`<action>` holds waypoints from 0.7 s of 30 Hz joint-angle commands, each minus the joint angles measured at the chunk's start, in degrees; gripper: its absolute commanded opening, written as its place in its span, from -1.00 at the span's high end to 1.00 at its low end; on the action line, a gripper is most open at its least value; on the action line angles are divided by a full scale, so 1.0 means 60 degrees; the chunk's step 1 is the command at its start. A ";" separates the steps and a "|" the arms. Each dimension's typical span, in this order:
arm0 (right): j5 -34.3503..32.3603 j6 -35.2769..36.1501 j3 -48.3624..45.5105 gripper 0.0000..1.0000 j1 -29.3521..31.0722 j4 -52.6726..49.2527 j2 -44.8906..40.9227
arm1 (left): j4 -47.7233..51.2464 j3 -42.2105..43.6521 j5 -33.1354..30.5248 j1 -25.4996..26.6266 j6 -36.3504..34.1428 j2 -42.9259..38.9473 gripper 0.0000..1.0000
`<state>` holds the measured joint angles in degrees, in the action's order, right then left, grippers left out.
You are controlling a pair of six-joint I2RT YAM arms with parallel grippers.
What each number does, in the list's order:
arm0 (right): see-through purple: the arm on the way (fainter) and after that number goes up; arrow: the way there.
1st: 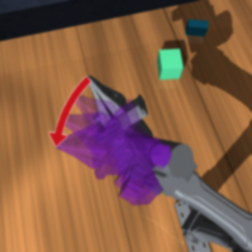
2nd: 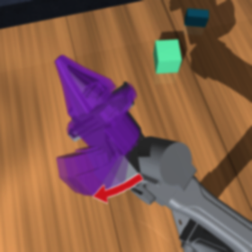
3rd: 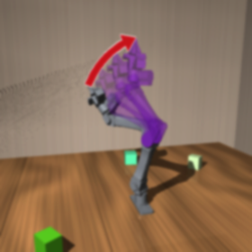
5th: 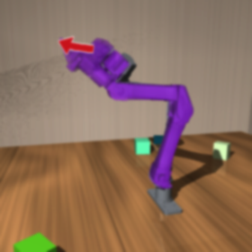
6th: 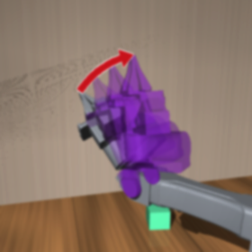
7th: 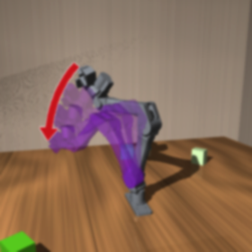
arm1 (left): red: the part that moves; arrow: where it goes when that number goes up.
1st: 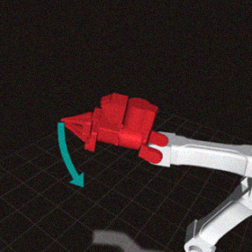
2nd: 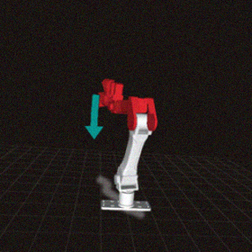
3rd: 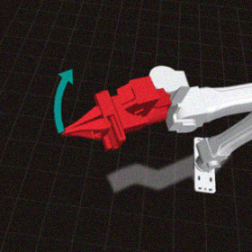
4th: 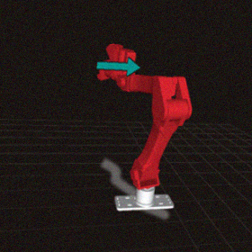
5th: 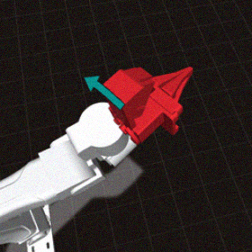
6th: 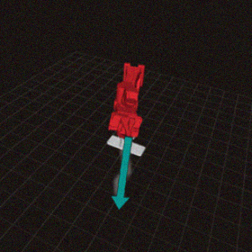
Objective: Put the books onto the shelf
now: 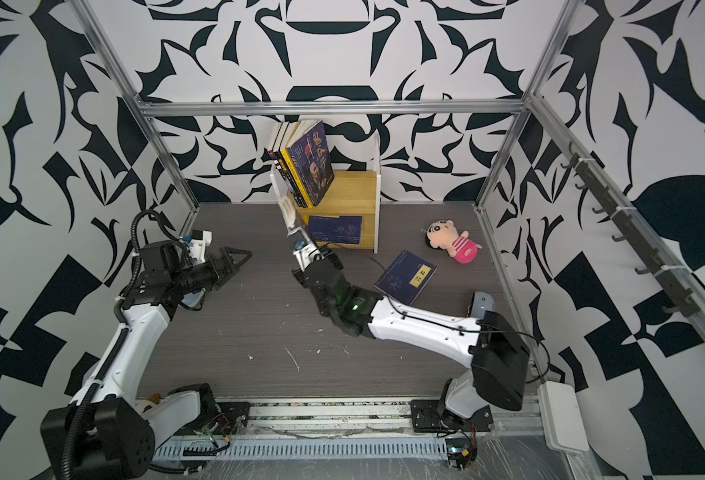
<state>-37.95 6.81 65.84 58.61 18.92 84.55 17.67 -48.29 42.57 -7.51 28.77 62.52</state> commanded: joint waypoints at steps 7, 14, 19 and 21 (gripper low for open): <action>0.1237 -0.1039 0.1798 1.00 -0.1871 0.0870 -0.0218 | 0.1494 -0.0764 -0.0508 0.0147 -0.3244 -0.0464 -0.99; 0.1194 -0.0424 0.2933 1.00 -0.2788 0.2764 0.1477 | 0.2671 -0.1322 -0.2318 0.0301 -0.5368 -0.0738 -0.99; 0.0333 0.0243 0.4136 1.00 -0.3162 0.3906 0.3178 | 0.3224 -0.1354 -0.2659 0.0529 -0.6350 -0.1006 -0.99; 0.0114 0.0315 0.4563 1.00 -0.3337 0.4279 0.3787 | 0.3243 -0.1308 -0.2700 0.0577 -0.6378 -0.1095 -0.99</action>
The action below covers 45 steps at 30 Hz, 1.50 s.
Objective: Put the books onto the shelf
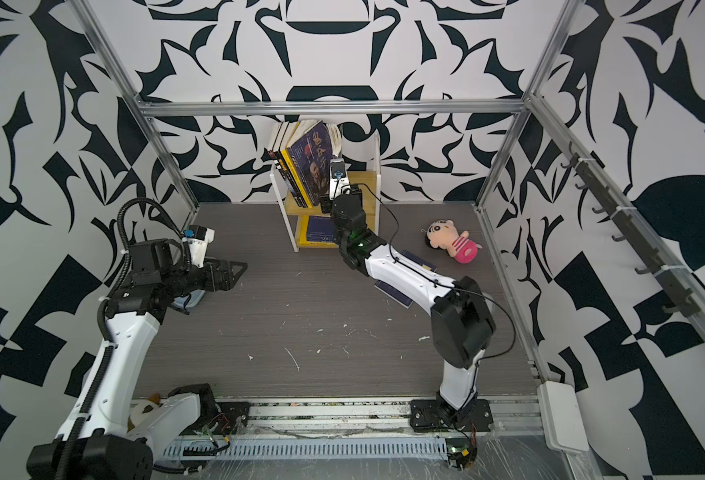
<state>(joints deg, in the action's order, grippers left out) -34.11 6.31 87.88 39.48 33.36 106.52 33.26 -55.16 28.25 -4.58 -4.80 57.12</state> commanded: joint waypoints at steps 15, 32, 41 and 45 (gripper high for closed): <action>0.1501 -0.1091 0.3408 1.00 -0.0531 0.0803 0.2583 | 0.0373 0.0066 0.0438 0.0097 -0.0285 -0.0267 -0.99; 0.3463 -0.1647 0.4144 1.00 -0.0835 0.0261 0.3309 | 0.0212 0.0359 0.0844 0.0118 -0.0079 -0.0325 -0.99; 0.4733 -0.2032 0.3809 0.98 -0.0840 0.0333 0.3340 | 0.0214 0.0447 0.0890 0.0118 -0.0101 -0.0308 -0.99; 0.4890 -0.2018 0.3440 0.55 -0.0815 0.0461 0.3214 | 0.0159 0.0463 0.0977 0.0118 -0.0049 -0.0287 -0.99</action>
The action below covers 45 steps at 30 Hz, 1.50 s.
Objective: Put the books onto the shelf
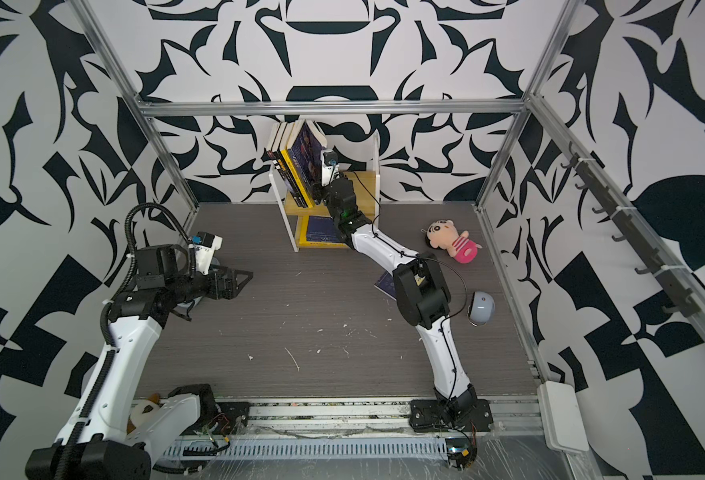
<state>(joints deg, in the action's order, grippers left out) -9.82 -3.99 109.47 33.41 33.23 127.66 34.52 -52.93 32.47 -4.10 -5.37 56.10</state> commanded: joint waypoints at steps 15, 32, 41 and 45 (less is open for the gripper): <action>0.1893 0.0327 -0.2213 0.03 0.0037 0.0723 -0.1830 | -0.0092 0.0164 0.0228 0.0012 0.0042 -0.0098 -0.99; 0.1633 -0.0007 -0.5858 -0.09 0.0002 -0.0228 -0.5454 | -0.0222 0.0251 0.0502 -0.0092 0.0241 -0.0008 -0.99; -0.1607 -0.1702 -0.7773 -0.17 -0.0169 -0.4528 -0.8329 | -0.0554 0.0263 0.0552 -0.0241 0.0962 0.0198 -0.99; -0.1819 -0.3133 -0.8553 -0.17 -0.0859 -0.6131 -0.9176 | -0.0626 0.0251 0.0503 -0.0271 0.1154 0.0271 -0.99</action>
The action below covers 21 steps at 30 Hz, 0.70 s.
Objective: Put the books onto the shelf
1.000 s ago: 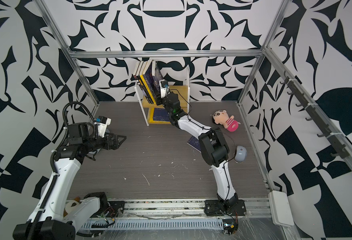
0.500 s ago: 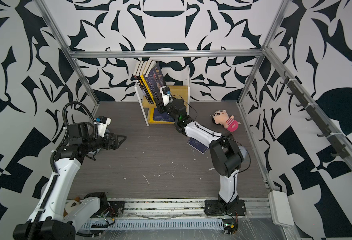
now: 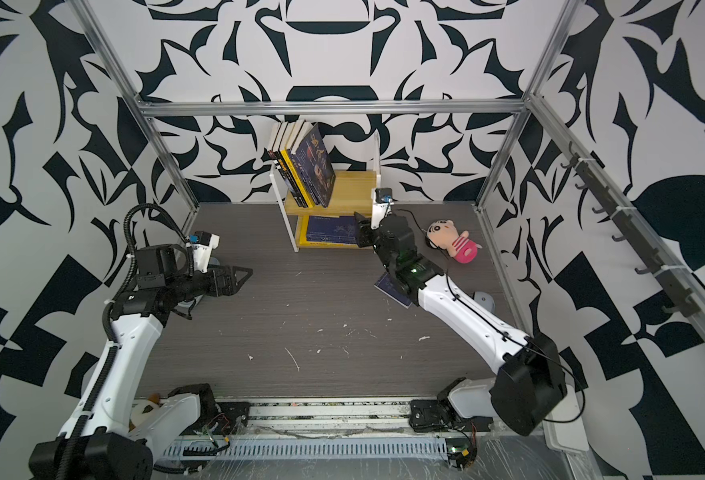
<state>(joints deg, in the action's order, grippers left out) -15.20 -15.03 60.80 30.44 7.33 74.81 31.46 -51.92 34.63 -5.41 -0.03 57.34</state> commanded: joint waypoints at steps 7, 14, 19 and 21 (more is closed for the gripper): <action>-0.0832 -0.1745 -0.1563 -0.15 -0.2112 -0.2581 -0.0295 | -0.0245 0.0139 0.0160 -0.0162 0.0513 0.0144 -0.99; -0.0318 -0.2003 -0.1430 -0.21 -0.3656 -0.2537 0.1860 | -0.0317 0.0068 0.0150 -0.0231 0.0834 0.0220 -0.99; 0.0122 -0.2198 -0.1197 -0.28 -0.4103 -0.2043 0.3274 | -0.0319 0.0080 0.0107 -0.0227 0.1010 0.0256 -0.99; 0.0297 -0.2234 -0.1073 -0.33 -0.4148 -0.1888 0.3749 | -0.0322 0.0062 0.0105 -0.0233 0.1064 0.0264 -0.99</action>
<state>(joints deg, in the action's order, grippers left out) -15.46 -27.11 51.42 5.67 -6.68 96.31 29.76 -51.92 34.68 -6.52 5.19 58.67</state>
